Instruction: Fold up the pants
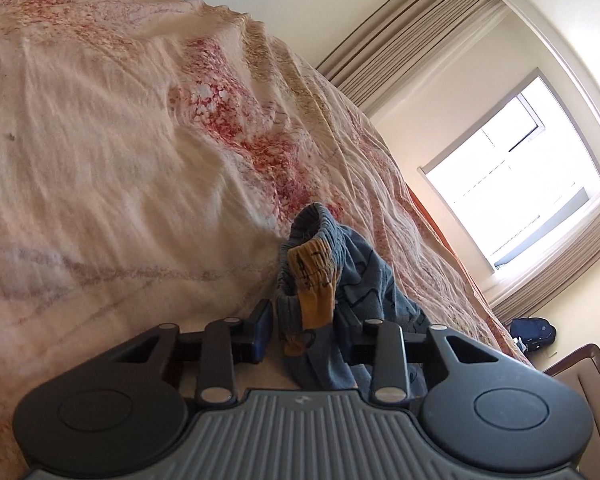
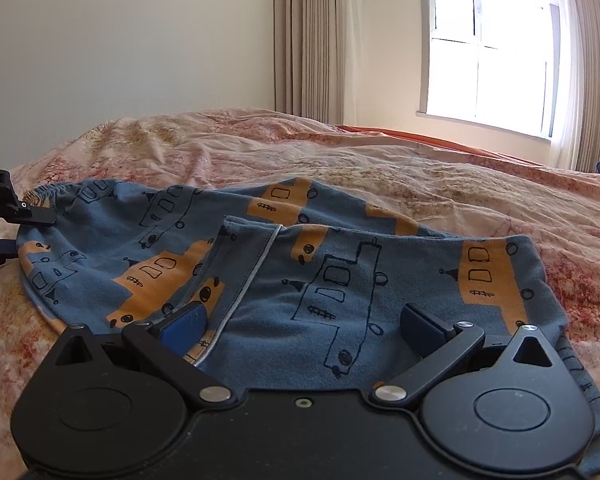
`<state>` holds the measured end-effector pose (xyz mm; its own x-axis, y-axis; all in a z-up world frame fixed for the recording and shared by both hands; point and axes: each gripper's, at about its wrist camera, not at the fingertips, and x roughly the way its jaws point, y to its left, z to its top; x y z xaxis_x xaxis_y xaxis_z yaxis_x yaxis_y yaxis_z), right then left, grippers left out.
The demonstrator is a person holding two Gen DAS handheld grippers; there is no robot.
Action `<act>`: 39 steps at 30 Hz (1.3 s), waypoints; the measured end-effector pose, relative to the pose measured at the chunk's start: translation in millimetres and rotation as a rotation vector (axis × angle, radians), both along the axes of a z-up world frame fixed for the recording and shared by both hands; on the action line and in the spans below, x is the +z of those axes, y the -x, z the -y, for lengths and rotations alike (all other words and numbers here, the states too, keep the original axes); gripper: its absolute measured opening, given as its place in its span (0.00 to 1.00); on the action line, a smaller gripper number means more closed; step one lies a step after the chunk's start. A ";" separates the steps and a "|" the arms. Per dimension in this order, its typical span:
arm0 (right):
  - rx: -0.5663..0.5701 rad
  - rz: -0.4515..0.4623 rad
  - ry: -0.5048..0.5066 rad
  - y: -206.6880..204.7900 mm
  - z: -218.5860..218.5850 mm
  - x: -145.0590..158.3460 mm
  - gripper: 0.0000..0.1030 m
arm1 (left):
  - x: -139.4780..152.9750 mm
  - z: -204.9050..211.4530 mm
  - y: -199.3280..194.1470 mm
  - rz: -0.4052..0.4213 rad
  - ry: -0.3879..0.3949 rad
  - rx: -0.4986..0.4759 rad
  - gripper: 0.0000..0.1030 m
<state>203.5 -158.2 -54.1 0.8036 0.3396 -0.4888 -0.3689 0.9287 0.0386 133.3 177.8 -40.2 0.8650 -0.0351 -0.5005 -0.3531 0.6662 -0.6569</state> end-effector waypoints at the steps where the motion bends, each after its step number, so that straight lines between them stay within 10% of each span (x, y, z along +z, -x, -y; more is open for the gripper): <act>1: 0.000 0.000 0.000 0.1 0.1 -0.1 1.00 | 0.8 0.5 0.1 -0.006 0.000 0.008 0.27; 19: 0.005 -0.001 -0.039 -1.0 4.3 -0.3 1.00 | 55.1 51.5 -7.1 0.019 -0.250 -0.015 0.14; 39: -0.221 0.111 0.099 45.1 108.9 34.2 1.00 | 113.1 248.2 -31.8 0.241 -0.608 -0.523 0.13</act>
